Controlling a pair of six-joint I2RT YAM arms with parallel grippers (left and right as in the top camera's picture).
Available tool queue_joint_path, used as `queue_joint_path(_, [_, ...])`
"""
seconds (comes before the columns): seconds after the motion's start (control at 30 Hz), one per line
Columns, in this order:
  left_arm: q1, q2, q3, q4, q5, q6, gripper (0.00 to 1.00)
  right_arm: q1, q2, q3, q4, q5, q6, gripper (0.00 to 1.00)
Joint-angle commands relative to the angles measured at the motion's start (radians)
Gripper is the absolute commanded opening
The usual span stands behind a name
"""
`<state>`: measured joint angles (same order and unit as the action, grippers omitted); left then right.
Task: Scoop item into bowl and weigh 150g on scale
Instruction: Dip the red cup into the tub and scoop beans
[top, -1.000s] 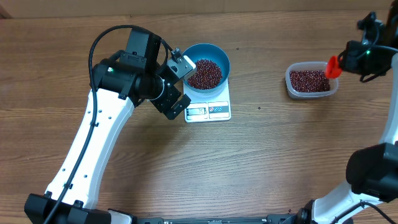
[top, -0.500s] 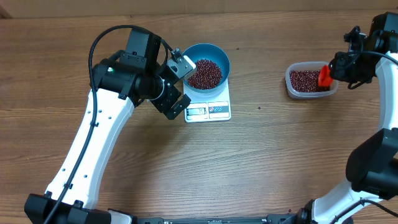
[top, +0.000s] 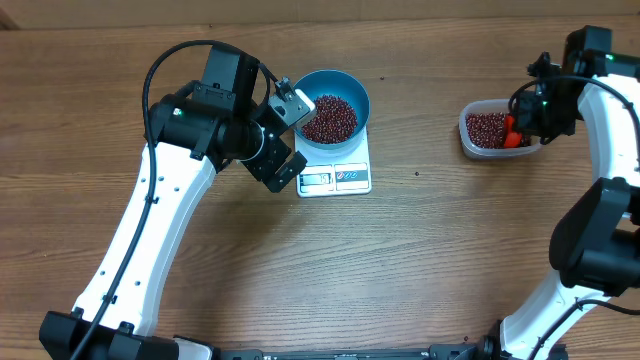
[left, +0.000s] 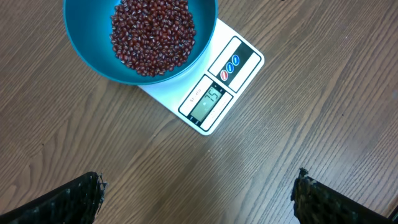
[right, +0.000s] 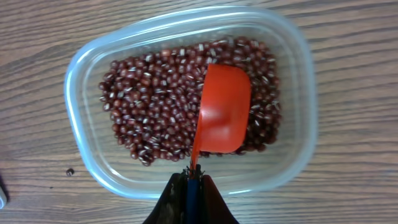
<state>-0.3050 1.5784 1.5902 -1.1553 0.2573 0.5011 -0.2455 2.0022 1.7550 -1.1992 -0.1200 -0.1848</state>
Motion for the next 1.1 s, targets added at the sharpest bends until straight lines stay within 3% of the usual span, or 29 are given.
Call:
queue_joint_path(0.0, [0.003,0.006,-0.006,0.001,0.001,0.015,0.99,0.016,0.017,-0.008,-0.009,-0.033,-0.008,0.04])
queue_joint_path(0.57, [0.003,0.006,-0.006,0.001,0.001,0.015,0.99,-0.047,0.021,-0.009,-0.04,-0.332,-0.087,0.04])
queue_joint_path(1.07, [0.003,0.006,-0.006,0.001,0.001,0.015,0.99,-0.07,0.076,-0.015,-0.045,-0.452,-0.086,0.04])
